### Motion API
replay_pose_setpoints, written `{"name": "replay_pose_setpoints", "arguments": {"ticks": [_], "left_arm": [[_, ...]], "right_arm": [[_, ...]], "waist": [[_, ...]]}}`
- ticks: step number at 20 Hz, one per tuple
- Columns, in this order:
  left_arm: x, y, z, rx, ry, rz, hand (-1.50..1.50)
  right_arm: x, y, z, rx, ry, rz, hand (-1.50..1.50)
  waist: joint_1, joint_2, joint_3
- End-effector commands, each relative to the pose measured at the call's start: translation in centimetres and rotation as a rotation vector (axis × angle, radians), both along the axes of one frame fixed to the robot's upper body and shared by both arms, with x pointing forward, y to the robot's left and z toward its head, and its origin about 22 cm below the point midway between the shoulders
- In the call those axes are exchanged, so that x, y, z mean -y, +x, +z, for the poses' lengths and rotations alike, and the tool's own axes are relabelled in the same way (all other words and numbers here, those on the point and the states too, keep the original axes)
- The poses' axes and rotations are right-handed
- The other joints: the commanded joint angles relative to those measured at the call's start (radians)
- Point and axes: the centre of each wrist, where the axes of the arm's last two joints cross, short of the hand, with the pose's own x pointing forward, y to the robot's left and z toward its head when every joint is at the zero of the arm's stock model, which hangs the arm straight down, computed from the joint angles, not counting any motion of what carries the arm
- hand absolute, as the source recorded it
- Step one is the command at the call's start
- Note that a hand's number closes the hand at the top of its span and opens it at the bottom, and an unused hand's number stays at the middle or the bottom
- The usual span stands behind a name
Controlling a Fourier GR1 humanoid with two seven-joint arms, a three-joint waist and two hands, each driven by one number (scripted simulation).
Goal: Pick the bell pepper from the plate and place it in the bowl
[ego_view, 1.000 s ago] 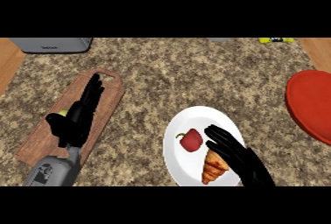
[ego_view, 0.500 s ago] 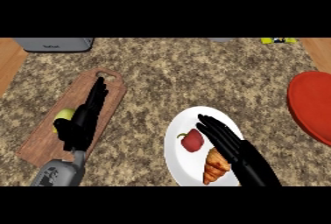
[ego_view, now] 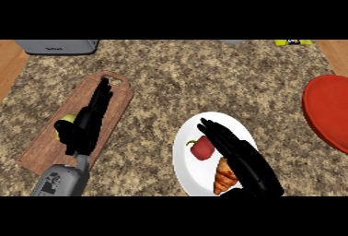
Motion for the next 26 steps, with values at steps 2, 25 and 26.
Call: {"name": "replay_pose_setpoints", "arguments": {"ticks": [2,25,26], "left_arm": [[0.7,-0.1,1.8,0.007,0.018,0.013,0.0],[0.2,-1.9,0.2,0.006,-0.007,0.007,0.0],[0.3,0.7,1.5,-0.007,0.009,-0.003,0.0]], "right_arm": [[1.9,2.7,-0.1,-0.035,0.002,0.035,-1.5],[2.7,1.1,-6.5,-0.149,0.198,0.071,-1.5],[0.9,1.3,-5.4,-0.16,0.21,0.065,-1.5]], "waist": [[0.002,0.0,0.0],[0.0,0.0,0.0],[-0.002,0.0,0.0]]}}
